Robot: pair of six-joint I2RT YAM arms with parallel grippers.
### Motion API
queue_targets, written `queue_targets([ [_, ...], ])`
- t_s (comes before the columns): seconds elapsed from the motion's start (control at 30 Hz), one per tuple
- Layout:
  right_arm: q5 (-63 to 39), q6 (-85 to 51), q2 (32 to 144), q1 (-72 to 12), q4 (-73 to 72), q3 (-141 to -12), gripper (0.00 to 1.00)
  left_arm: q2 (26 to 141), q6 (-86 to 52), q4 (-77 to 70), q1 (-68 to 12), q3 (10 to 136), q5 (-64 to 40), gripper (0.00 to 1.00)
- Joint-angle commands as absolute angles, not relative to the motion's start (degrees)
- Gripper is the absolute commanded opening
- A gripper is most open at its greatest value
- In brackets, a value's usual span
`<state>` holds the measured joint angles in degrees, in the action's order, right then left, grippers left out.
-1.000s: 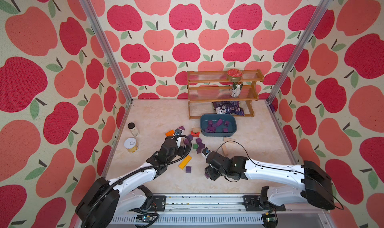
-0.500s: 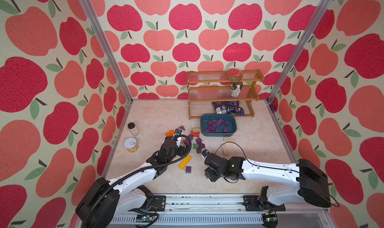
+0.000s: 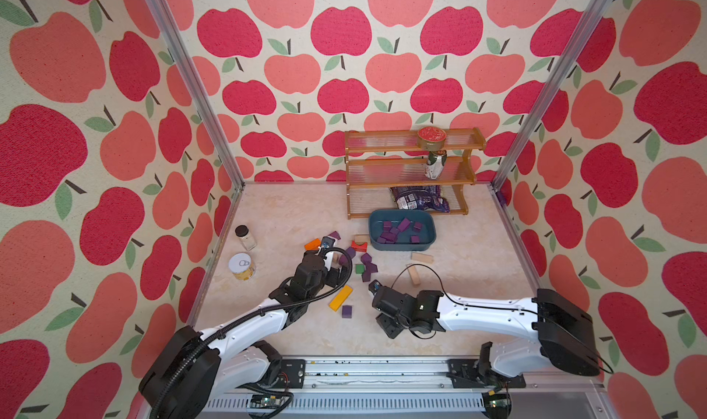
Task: Pick purple bricks into the storage bin
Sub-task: Pick up the building block from the center of the board.
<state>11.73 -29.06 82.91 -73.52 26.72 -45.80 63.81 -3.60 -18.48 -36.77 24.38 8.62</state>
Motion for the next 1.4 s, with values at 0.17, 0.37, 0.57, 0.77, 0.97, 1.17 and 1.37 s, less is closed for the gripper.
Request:
queue_targets([
  [0.17,11.1,-29.2,85.1,-74.2,28.0,-47.8,0.5,63.9,-4.3,-17.8,-36.5,26.0,9.3,0.99],
  [0.37,11.0,-28.5,86.5,-74.2,27.9,-48.2,0.49,64.4,-4.4,-17.8,-36.5,26.1,9.2,0.99],
  [0.57,11.5,-28.1,87.5,-74.2,27.8,-48.4,0.48,64.5,-4.4,-17.8,-36.5,26.2,9.1,0.99],
  [0.77,12.1,-27.7,88.9,-74.2,27.9,-49.1,0.48,64.9,-4.5,-17.8,-36.5,26.4,8.9,0.99],
  [0.97,11.8,-27.1,90.9,-74.1,28.3,-50.3,0.44,64.9,-4.5,-17.5,-36.5,26.5,9.0,0.99],
  [1.17,12.2,-27.1,92.4,-74.1,29.0,-51.1,0.32,64.6,-4.5,-17.4,-36.4,26.4,9.2,0.99],
  [1.37,13.1,-27.5,92.5,-74.0,29.3,-51.0,0.21,64.8,-4.6,-17.4,-36.4,26.5,9.1,0.99],
])
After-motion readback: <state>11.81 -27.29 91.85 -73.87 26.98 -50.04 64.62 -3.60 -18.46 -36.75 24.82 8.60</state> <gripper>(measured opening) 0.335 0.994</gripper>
